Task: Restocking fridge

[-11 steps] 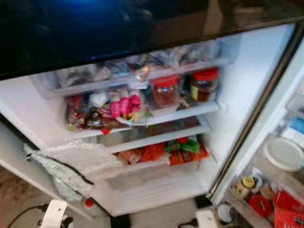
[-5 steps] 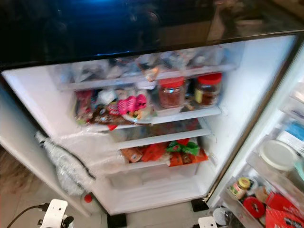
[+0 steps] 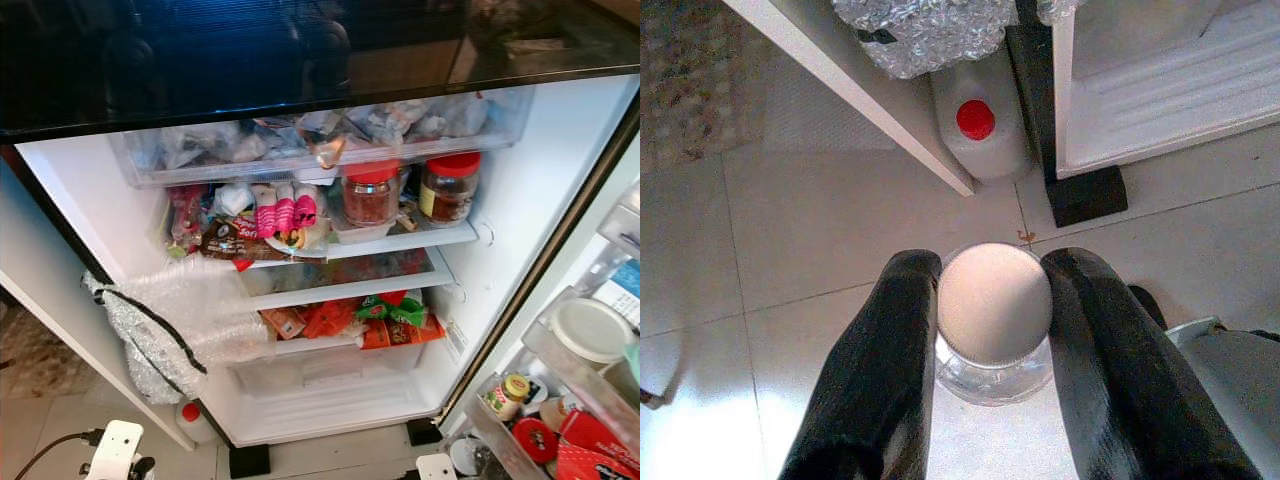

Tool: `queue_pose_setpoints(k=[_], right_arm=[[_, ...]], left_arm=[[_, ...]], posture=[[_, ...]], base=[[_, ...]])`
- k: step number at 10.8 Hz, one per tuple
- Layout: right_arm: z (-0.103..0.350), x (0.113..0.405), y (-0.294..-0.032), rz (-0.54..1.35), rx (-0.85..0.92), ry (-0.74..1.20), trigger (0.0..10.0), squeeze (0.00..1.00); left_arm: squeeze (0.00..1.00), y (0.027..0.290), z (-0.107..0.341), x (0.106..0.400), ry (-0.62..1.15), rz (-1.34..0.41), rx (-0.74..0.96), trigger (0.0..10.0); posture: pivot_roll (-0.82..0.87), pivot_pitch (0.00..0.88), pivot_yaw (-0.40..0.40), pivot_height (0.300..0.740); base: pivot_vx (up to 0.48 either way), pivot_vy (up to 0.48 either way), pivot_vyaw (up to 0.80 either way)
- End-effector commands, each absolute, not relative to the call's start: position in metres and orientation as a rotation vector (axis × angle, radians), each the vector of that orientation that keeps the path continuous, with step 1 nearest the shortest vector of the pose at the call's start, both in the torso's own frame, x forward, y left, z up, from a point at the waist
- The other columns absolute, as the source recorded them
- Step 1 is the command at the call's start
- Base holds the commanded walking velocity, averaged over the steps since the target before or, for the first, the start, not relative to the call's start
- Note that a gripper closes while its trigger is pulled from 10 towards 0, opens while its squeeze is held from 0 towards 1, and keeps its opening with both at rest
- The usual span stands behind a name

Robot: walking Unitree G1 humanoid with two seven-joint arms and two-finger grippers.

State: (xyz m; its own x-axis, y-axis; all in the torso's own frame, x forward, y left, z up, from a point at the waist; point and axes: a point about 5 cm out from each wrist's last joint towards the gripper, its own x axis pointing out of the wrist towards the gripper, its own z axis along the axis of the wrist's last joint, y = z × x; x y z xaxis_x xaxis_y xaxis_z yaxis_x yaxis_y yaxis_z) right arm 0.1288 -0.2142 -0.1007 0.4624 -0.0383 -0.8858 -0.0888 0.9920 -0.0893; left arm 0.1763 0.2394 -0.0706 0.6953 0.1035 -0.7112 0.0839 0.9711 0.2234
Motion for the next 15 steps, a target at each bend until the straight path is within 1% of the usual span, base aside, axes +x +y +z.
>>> queue_pose_setpoints(k=[1,3,7,10,13,14,15], right_arm=[[-0.102,0.128,-0.207,0.046,-0.121,1.095,10.0,0.0],[-0.103,0.129,-0.202,0.052,-0.123,1.101,10.0,0.0],[-0.101,0.132,-0.206,0.052,-0.125,1.093,10.0,0.0],[-0.096,0.148,-0.208,0.05,-0.129,1.074,10.0,0.0],[-0.1,0.136,-0.205,0.049,-0.125,1.097,10.0,0.0],[-0.103,0.122,-0.213,0.041,-0.126,1.117,10.0,0.0],[-0.104,0.115,-0.219,0.036,-0.127,1.126,10.0,0.0]], left_arm=[[0.0,0.243,-0.071,0.173,0.821,0.018,0.266,10.0],[0.0,0.243,-0.071,0.173,0.82,0.017,0.267,10.0],[0.0,0.243,-0.072,0.172,0.823,0.015,0.27,10.0],[0.0,0.243,-0.072,0.172,0.824,0.015,0.271,10.0],[0.0,0.244,-0.072,0.172,0.823,0.013,0.272,10.0],[0.0,0.244,-0.072,0.172,0.824,0.013,0.272,10.0],[0.0,0.244,-0.072,0.172,0.824,0.014,0.272,10.0]], posture=[[-0.09,0.0,0.076,0.74],[-0.09,0.0,0.076,0.74],[-0.09,0.0,0.072,0.74],[-0.09,0.0,0.073,0.74],[-0.09,0.0,0.077,0.74],[-0.09,0.0,0.075,0.74],[-0.09,0.0,0.075,0.74]], base=[[0.0,-0.262,0.0],[0.0,-0.287,0.0],[0.0,-0.286,0.0],[0.0,-0.281,0.0],[0.0,-0.281,0.0],[0.0,-0.281,0.0],[0.0,-0.277,0.0]])
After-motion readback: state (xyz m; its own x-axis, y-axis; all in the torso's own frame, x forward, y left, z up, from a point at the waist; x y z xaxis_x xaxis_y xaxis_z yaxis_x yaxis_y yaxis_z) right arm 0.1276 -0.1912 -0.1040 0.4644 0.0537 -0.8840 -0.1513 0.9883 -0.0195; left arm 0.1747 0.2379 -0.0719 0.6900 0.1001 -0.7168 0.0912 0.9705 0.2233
